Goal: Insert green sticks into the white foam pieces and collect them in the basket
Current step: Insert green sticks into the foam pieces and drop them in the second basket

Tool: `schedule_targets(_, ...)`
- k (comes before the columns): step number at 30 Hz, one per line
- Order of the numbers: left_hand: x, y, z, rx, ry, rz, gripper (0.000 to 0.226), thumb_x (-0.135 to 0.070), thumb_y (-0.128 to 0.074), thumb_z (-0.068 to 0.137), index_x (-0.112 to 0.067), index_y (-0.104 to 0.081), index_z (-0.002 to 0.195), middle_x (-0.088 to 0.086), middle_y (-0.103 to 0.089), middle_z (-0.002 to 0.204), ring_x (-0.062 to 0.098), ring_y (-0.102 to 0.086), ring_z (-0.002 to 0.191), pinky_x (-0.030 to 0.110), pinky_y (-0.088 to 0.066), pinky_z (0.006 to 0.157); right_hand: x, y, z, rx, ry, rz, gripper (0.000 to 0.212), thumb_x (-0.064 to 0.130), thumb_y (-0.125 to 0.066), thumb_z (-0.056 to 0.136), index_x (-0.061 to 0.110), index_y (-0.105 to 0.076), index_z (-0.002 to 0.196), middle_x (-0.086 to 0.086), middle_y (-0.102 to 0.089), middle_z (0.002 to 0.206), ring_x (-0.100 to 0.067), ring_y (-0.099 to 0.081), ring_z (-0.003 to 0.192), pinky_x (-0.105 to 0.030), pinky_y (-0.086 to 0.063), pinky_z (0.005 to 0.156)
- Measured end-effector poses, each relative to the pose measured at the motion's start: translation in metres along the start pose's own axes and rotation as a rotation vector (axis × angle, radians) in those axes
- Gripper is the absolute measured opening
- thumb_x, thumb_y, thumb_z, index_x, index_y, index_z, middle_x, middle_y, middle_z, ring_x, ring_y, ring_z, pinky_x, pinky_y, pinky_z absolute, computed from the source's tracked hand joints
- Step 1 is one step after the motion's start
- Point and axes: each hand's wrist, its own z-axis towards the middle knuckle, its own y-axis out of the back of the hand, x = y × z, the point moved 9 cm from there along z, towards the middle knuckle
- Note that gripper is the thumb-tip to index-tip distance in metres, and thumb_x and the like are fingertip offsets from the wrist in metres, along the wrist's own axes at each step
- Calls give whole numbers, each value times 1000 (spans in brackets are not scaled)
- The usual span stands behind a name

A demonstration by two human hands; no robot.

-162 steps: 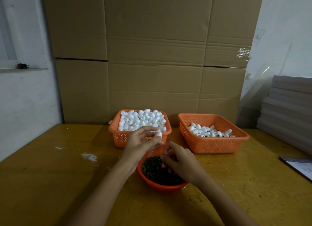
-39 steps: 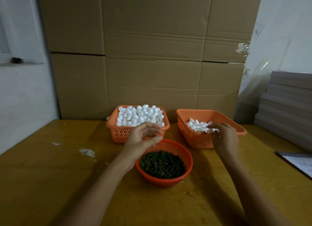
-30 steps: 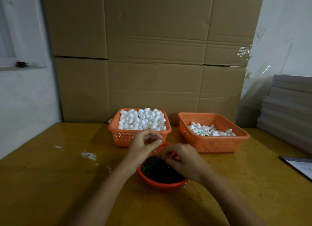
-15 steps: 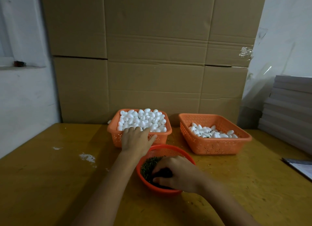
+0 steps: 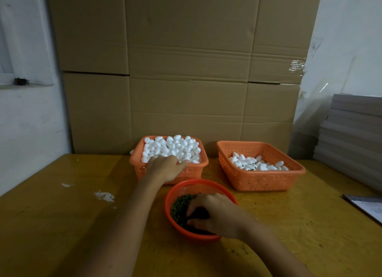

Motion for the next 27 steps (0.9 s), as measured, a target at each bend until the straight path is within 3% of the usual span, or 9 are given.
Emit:
schedule_targets(2, -1, 1, -1, -15, -11, -19, 57, -69, -28, 105, -26, -61, 86, 3, -74, 111, 26, -63, 115, 50, -32, 112, 1, 1, 0, -9, 10, 6, 19, 37, -69, 98, 31, -73, 116, 15, -69, 121, -4, -60, 111, -25, -48, 91)
schedule_targets(5, -1, 2, -2, 15, -7, -67, 55, -69, -29, 105, -29, -66, 117, 2, -70, 128, 26, -58, 127, 48, -27, 117, 1, 1, 0, -9, 13, 13, 15, 37, -69, 98, 32, -73, 111, 16, -70, 116, -3, -60, 107, -27, -48, 89)
schedule_targets(8, 1, 4, -1, 54, 2, -130, 53, -69, -33, 104, -31, -65, 121, -2, -68, 124, 25, -56, 124, 45, -30, 117, 0, 0, 0, -13, 6, 26, 14, 37, -69, 98, 32, -71, 111, 15, -69, 116, -4, -61, 106, -26, -48, 87)
schedule_targets(11, 1, 3, 1, 82, -12, -187, 46, -67, -37, 104, -30, -64, 98, -8, -63, 98, 18, -56, 104, 45, -35, 113, -4, 0, 0, -28, -5, 45, 12, 36, -68, 100, 31, -69, 111, 18, -66, 114, -1, -59, 104, -12, -40, 78)
schedule_targets(13, 1, 3, 2, 83, -27, -223, 49, -64, -41, 105, -25, -58, 81, -7, -59, 80, 14, -54, 84, 43, -40, 103, -4, 0, 0, -30, -9, 56, 10, 34, -67, 100, 31, -68, 110, 20, -63, 113, 1, -56, 105, -10, -38, 77)
schedule_targets(17, 5, 4, 3, 48, -34, -331, 48, -51, -52, 104, -19, -47, 69, 3, -47, 67, 18, -48, 69, 38, -38, 72, -4, 2, -2, -38, -11, 96, 9, 32, -65, 102, 30, -65, 110, 16, -63, 120, -3, -56, 111, -24, -47, 89)
schedule_targets(21, 10, 7, 1, 14, 23, -328, 55, -53, -50, 106, -21, -40, 61, 0, -48, 57, 20, -49, 62, 37, -38, 68, -2, 3, -3, -49, -14, 89, 9, 33, -62, 103, 30, -63, 112, 13, -68, 113, -4, -62, 102, -32, -52, 84)
schedule_targets(24, 3, 3, -2, 69, 28, -165, 56, -65, -36, 106, -27, -59, 73, 11, -73, 98, 33, -66, 104, 46, -42, 101, -1, 4, -4, -53, -16, 87, 11, 34, -63, 103, 29, -64, 113, 11, -68, 113, -7, -63, 102, -36, -53, 84)
schedule_targets(27, 3, 2, 0, 59, 80, -98, 67, -68, -26, 106, -17, -69, 115, 10, -69, 130, 32, -57, 130, 50, -27, 118, -1, 5, -4, -55, -17, 88, 13, 34, -63, 103, 28, -64, 114, 9, -68, 114, -8, -63, 102, -37, -53, 85)
